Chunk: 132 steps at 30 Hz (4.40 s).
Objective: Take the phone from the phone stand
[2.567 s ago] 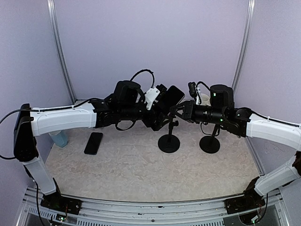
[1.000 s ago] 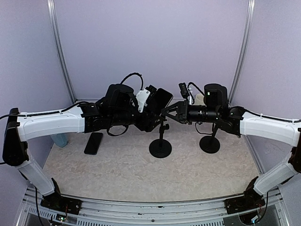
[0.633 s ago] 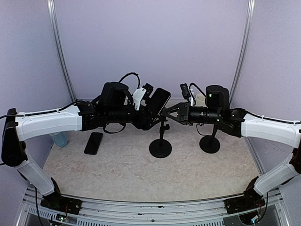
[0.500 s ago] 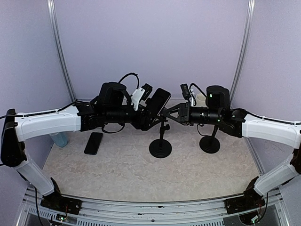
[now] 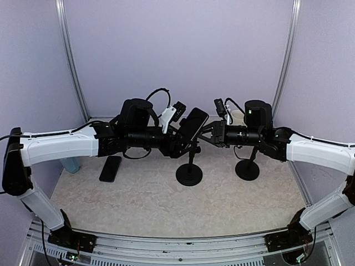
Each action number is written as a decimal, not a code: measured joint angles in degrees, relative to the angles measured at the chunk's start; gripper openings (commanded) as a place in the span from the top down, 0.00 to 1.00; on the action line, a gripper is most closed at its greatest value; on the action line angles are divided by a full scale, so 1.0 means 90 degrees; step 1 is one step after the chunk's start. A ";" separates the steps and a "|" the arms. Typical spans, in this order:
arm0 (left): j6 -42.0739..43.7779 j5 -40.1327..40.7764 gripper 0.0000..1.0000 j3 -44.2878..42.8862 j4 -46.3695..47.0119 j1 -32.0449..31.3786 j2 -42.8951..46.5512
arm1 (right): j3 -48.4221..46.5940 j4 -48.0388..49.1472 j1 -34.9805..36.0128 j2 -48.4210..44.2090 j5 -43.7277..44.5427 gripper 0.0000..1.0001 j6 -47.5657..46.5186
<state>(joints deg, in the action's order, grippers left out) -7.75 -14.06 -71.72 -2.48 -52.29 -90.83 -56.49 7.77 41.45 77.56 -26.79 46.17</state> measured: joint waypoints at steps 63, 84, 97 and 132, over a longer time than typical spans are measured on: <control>-0.3266 0.3359 0.73 0.2227 -0.2059 0.0704 0.0678 | -0.0087 0.0039 -0.0153 0.0104 0.0129 1.00 0.0148; -0.3565 0.3679 0.62 0.1860 -0.1766 0.0474 -0.0954 | -0.0068 0.0051 -0.0168 0.0095 0.0114 1.00 0.0151; -0.3568 0.3769 0.55 0.1770 -0.1438 0.0515 -0.1336 | -0.0061 0.0070 -0.0182 0.0095 0.0100 1.00 0.0155; -0.3509 0.4136 0.02 0.1574 -0.1396 0.0364 -0.1532 | -0.0061 0.0070 -0.0185 0.0092 0.0097 1.00 0.0155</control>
<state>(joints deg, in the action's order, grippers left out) -39.33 23.16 -57.56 -15.05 -49.01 -104.62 -57.04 8.40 39.79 78.39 -25.91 47.57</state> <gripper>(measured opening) 0.940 0.244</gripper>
